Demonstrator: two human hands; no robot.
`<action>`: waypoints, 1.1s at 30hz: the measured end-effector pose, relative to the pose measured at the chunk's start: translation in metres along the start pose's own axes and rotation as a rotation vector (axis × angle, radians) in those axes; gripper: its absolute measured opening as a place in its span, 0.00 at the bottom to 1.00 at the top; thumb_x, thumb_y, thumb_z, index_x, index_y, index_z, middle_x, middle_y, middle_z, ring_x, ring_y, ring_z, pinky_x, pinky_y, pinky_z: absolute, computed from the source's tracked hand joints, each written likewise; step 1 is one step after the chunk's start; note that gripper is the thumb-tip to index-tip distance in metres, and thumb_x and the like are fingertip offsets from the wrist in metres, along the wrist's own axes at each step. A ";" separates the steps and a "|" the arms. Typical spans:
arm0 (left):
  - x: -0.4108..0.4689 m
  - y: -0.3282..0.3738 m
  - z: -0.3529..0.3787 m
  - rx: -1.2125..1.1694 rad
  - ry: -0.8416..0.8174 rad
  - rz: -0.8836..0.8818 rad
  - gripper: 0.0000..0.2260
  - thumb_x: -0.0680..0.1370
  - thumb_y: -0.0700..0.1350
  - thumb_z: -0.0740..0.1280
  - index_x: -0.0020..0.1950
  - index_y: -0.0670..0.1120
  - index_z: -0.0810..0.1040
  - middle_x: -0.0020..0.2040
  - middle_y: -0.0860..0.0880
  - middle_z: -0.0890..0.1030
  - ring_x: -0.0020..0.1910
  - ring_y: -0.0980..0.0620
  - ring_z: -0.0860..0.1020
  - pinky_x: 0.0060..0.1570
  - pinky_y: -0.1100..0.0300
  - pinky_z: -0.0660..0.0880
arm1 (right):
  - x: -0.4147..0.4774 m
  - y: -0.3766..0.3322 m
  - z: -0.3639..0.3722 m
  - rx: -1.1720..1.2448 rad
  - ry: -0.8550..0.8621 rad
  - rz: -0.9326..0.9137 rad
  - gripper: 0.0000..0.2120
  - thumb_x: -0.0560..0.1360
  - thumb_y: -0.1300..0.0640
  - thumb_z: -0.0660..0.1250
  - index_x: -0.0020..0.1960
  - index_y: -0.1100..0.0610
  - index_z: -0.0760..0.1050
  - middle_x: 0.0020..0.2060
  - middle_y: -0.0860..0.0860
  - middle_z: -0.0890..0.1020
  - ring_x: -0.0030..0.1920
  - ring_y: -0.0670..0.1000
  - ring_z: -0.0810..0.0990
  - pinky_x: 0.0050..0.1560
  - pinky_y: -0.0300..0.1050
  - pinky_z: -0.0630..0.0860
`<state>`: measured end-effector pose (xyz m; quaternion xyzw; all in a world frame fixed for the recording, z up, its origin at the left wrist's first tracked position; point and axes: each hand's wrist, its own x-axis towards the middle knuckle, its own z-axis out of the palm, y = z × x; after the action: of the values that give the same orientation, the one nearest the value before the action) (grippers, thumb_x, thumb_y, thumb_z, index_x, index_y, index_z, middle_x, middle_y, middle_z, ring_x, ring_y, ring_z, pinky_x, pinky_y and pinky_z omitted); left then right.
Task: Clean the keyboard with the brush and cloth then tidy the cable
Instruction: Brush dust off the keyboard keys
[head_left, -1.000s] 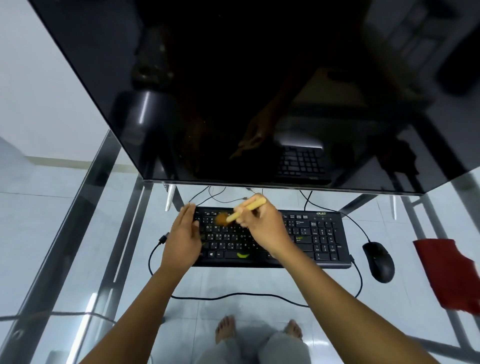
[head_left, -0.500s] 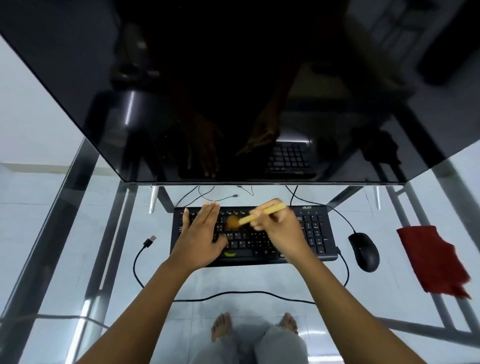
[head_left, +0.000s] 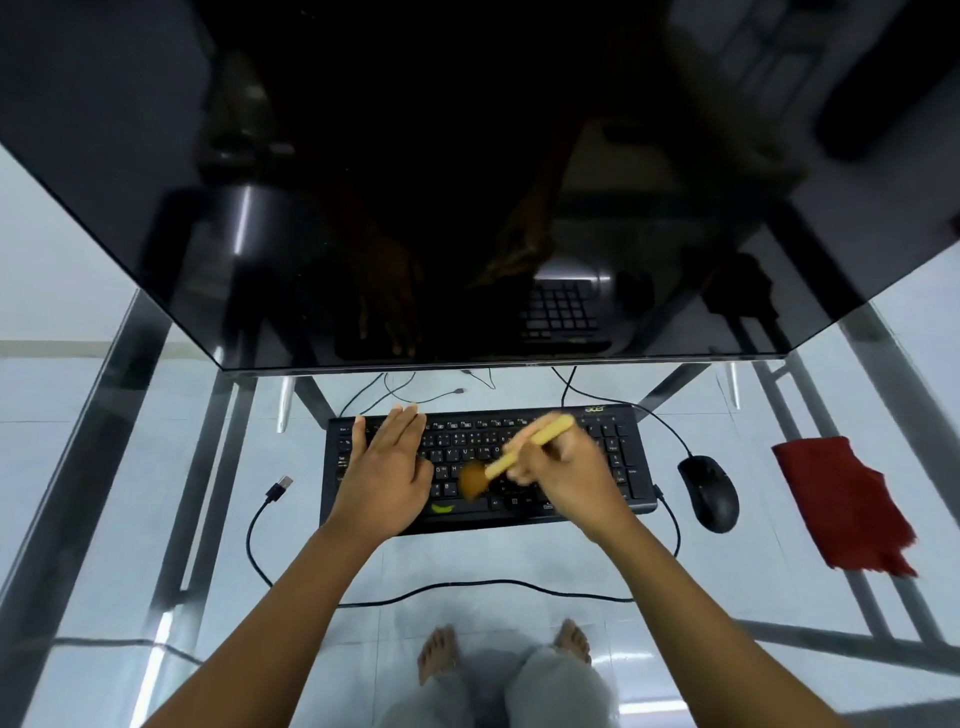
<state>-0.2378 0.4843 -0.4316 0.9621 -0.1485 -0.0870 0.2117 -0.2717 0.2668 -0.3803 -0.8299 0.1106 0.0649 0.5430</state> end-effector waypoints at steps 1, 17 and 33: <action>0.001 0.002 0.001 0.001 -0.011 0.009 0.30 0.75 0.50 0.48 0.77 0.43 0.60 0.78 0.47 0.59 0.78 0.52 0.52 0.72 0.53 0.32 | -0.003 0.003 0.001 -0.037 -0.047 0.022 0.04 0.79 0.64 0.66 0.47 0.59 0.77 0.37 0.51 0.85 0.37 0.49 0.84 0.42 0.45 0.83; 0.009 0.022 0.002 -0.029 -0.121 0.040 0.26 0.82 0.45 0.53 0.79 0.44 0.51 0.80 0.50 0.50 0.78 0.55 0.43 0.73 0.52 0.34 | -0.009 0.014 -0.009 -0.083 0.028 0.013 0.05 0.79 0.63 0.65 0.45 0.58 0.77 0.34 0.47 0.84 0.32 0.43 0.82 0.38 0.43 0.80; 0.010 0.035 0.004 0.064 -0.210 0.023 0.40 0.76 0.65 0.57 0.79 0.45 0.45 0.80 0.49 0.41 0.77 0.53 0.36 0.74 0.47 0.34 | 0.029 0.009 -0.020 0.003 0.254 0.069 0.05 0.80 0.59 0.65 0.46 0.55 0.77 0.39 0.50 0.85 0.40 0.48 0.84 0.46 0.43 0.81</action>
<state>-0.2382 0.4488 -0.4213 0.9522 -0.1836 -0.1800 0.1650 -0.2462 0.2414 -0.3866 -0.8263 0.2071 -0.0219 0.5234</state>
